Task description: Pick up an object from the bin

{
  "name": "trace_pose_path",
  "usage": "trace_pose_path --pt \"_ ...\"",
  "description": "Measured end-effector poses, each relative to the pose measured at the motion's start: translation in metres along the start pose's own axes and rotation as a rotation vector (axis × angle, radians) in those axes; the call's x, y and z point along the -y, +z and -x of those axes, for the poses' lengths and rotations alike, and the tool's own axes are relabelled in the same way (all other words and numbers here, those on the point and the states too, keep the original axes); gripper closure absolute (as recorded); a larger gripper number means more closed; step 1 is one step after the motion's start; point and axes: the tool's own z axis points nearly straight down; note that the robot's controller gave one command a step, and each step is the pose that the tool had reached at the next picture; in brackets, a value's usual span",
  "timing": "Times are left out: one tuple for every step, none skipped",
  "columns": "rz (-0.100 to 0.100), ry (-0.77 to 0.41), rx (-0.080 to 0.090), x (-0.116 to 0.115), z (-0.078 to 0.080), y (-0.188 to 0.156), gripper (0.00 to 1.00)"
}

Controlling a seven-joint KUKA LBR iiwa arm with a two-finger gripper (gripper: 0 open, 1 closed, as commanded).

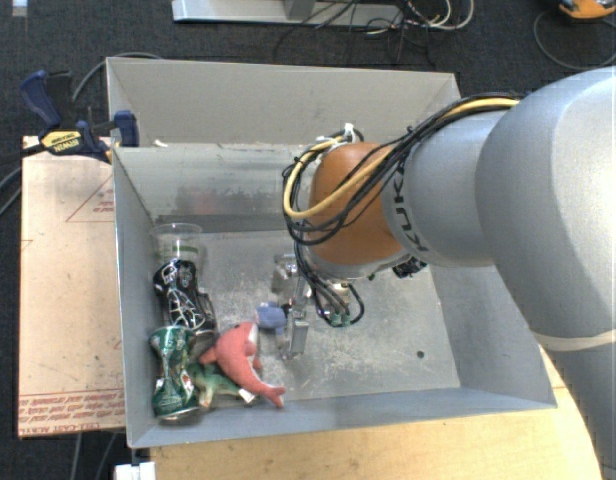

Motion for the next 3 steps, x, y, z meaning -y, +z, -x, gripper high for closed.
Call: trace_pose_path --pt "0.004 -0.034 0.006 0.008 -0.007 -0.104 0.00" --pt "0.001 -0.203 -0.003 0.018 0.006 0.005 0.00" --pt "0.005 -0.139 0.005 0.008 -0.047 -0.003 0.00"
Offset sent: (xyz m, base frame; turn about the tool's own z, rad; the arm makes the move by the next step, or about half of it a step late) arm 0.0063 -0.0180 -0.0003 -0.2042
